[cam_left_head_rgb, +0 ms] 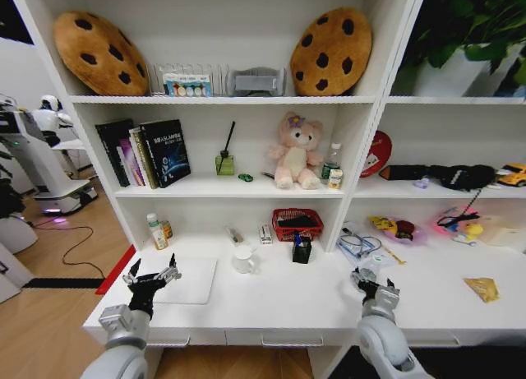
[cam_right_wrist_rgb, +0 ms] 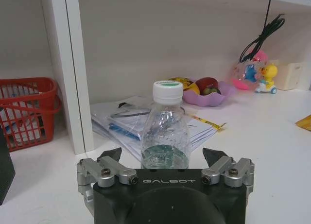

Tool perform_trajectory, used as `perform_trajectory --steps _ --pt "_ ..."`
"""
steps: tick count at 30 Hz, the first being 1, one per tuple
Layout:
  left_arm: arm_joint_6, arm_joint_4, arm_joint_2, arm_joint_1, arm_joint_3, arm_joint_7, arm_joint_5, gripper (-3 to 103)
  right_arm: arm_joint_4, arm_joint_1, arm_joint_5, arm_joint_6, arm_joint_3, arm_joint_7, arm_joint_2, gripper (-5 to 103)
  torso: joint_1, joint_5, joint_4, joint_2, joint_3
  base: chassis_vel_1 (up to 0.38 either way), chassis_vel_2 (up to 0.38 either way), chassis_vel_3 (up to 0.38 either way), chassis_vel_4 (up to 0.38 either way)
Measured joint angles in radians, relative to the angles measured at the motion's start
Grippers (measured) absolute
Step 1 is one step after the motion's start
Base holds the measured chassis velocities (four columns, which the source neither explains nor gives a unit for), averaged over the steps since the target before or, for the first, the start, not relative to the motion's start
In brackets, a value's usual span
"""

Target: Organize the objects on the table.

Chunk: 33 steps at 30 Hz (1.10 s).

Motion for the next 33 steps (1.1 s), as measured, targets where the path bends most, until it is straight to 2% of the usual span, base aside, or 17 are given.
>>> perform_trajectory --steps 5,10,11,13,14,17,19,21,22,24,25,27,28,30,31,32,33 --pt "0.0 0.0 0.0 0.0 0.0 0.0 0.0 100 -0.057 0.033 0.007 -0.004 0.001 -0.034 -0.008 93 0.0 0.0001 0.0001 0.0 0.0 0.0 0.0 0.0 0.0" --pt "0.0 0.0 0.0 0.0 0.0 0.0 0.0 100 -0.088 0.047 0.007 -0.002 0.015 -0.05 -0.022 71 0.0 0.0 0.0 0.0 0.0 0.0 0.0 0.0 0.0" --pt "0.0 0.0 0.0 0.0 0.0 0.0 0.0 100 -0.088 0.047 0.007 -0.002 0.015 -0.05 -0.022 71 0.0 0.0 0.0 0.0 0.0 0.0 0.0 0.0 0.0" --pt "0.0 0.0 0.0 0.0 0.0 0.0 0.0 100 -0.094 0.047 0.007 0.002 0.022 -0.055 -0.029 61 0.0 0.0001 0.0 0.0 0.0 0.0 0.0 0.0 0.0" --pt "0.0 0.0 0.0 0.0 0.0 0.0 0.0 100 -0.094 0.047 0.007 0.002 0.022 -0.055 -0.029 61 0.0 0.0001 0.0 0.0 0.0 0.0 0.0 0.0 0.0" --pt "0.0 0.0 0.0 0.0 0.0 0.0 0.0 100 -0.081 0.037 0.009 0.003 0.029 -0.068 -0.035 44 0.0 0.0001 0.0 0.0 0.0 0.0 0.0 0.0 0.0" --pt "0.0 0.0 0.0 0.0 0.0 0.0 0.0 100 -0.073 0.031 0.01 0.0 0.035 -0.084 -0.037 44 0.0 0.0 0.0001 0.0 0.0 0.0 0.0 0.0 0.0" --pt "0.0 0.0 0.0 0.0 0.0 0.0 0.0 100 -0.028 -0.001 -0.001 0.008 0.073 -0.214 -0.065 33 0.0 0.0005 0.0 0.0 0.0 0.0 0.0 0.0 0.0" --pt "0.0 0.0 0.0 0.0 0.0 0.0 0.0 100 -0.028 -0.001 -0.001 0.008 0.073 -0.214 -0.065 33 0.0 0.0005 0.0 0.0 0.0 0.0 0.0 0.0 0.0" --pt "0.0 0.0 0.0 0.0 0.0 0.0 0.0 100 0.084 -0.048 -0.011 0.016 0.145 -0.435 -0.106 30 0.0 -0.0001 -0.0001 0.0 0.0 0.0 0.0 0.0 0.0" --pt "0.0 0.0 0.0 0.0 0.0 0.0 0.0 100 0.084 -0.048 -0.011 0.016 0.145 -0.435 -0.106 30 0.0 -0.0001 -0.0001 0.0 0.0 0.0 0.0 0.0 0.0" --pt "0.0 0.0 0.0 0.0 0.0 0.0 0.0 100 0.231 -0.091 0.011 -0.046 0.217 -0.534 -0.119 25 0.0 -0.0005 0.0005 0.0 0.0 0.0 0.0 0.0 0.0" --pt "0.0 0.0 0.0 0.0 0.0 0.0 0.0 100 0.231 -0.091 0.011 -0.046 0.217 -0.534 -0.119 25 0.0 -0.0005 0.0005 0.0 0.0 0.0 0.0 0.0 0.0" --pt "0.0 0.0 0.0 0.0 0.0 0.0 0.0 100 0.295 -0.136 0.032 -0.081 0.273 -0.592 -0.116 25 0.0 -0.0001 0.0005 0.0 0.0 0.0 0.0 0.0 0.0" --pt "0.0 0.0 0.0 0.0 0.0 0.0 0.0 100 0.332 -0.177 0.04 -0.093 0.32 -0.646 -0.107 25 0.0 -0.0003 0.0007 0.0 0.0 0.0 0.0 0.0 0.0" --pt "0.0 0.0 0.0 0.0 0.0 0.0 0.0 100 0.388 -0.27 0.038 -0.107 0.413 -0.753 -0.065 25 0.0 -0.0005 -0.0001 0.0 0.0 0.0 0.0 0.0 0.0" --pt "0.0 0.0 0.0 0.0 0.0 0.0 0.0 100 0.388 -0.27 0.038 -0.107 0.413 -0.753 -0.065 25 0.0 -0.0005 -0.0001 0.0 0.0 0.0 0.0 0.0 0.0"
